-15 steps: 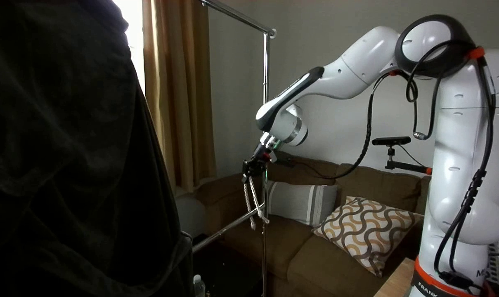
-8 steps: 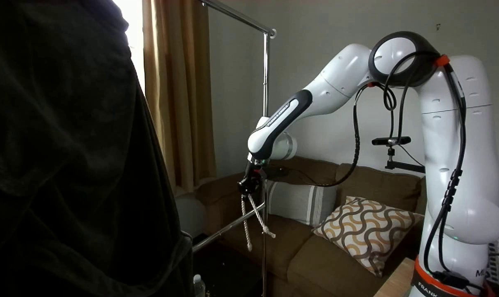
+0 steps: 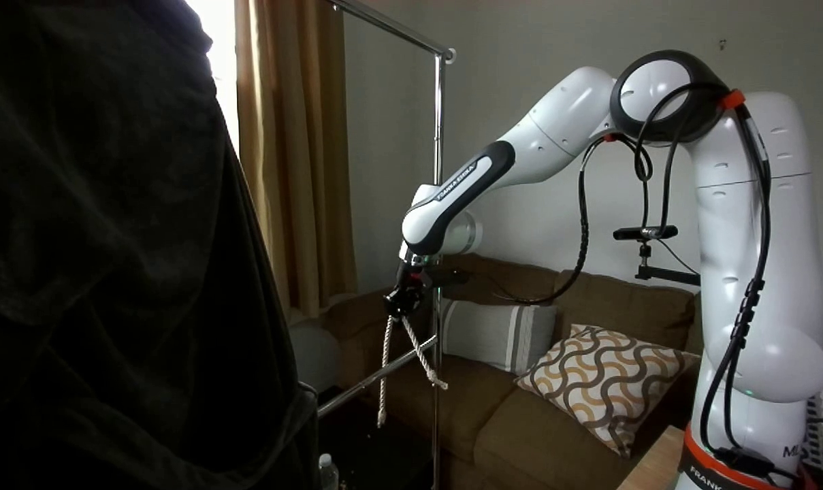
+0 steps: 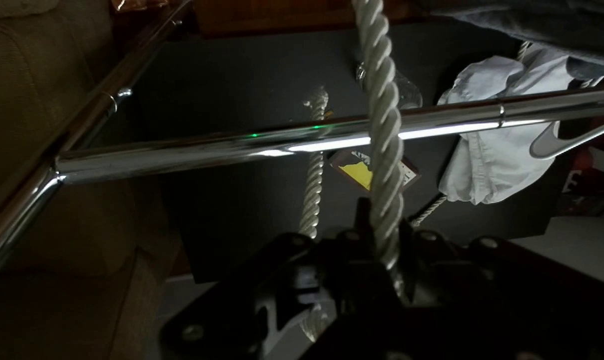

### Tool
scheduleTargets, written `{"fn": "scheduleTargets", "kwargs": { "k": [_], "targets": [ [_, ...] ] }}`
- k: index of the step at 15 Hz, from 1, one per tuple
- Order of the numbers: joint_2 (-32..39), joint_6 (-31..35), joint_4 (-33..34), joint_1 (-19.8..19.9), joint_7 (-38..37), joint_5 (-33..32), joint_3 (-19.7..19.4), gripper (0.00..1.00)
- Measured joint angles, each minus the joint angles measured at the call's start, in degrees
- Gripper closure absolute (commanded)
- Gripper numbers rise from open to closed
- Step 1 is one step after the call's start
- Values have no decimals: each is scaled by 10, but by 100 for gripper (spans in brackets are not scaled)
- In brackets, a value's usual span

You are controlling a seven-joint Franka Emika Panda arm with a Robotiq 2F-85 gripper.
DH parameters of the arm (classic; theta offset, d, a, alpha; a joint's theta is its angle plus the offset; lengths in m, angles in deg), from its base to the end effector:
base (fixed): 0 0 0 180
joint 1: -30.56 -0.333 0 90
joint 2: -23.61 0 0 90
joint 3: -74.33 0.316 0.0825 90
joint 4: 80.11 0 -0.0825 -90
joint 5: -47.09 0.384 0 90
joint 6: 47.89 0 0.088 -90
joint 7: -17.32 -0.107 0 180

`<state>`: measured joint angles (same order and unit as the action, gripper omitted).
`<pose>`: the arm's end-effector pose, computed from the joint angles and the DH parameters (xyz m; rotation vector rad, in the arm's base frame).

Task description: Remove the white rope from the top railing and hang it on the bottom railing

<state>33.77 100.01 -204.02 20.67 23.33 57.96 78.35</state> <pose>0.5650 0.1358 0.3388 -2.9597 -0.2916 -0.3447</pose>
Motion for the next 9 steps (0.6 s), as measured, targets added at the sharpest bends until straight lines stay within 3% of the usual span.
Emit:
{"fn": "scheduleTargets", "kwargs": {
  "k": [9],
  "targets": [
    [25,5,-44,5,-42,2,32,98]
  ]
}}
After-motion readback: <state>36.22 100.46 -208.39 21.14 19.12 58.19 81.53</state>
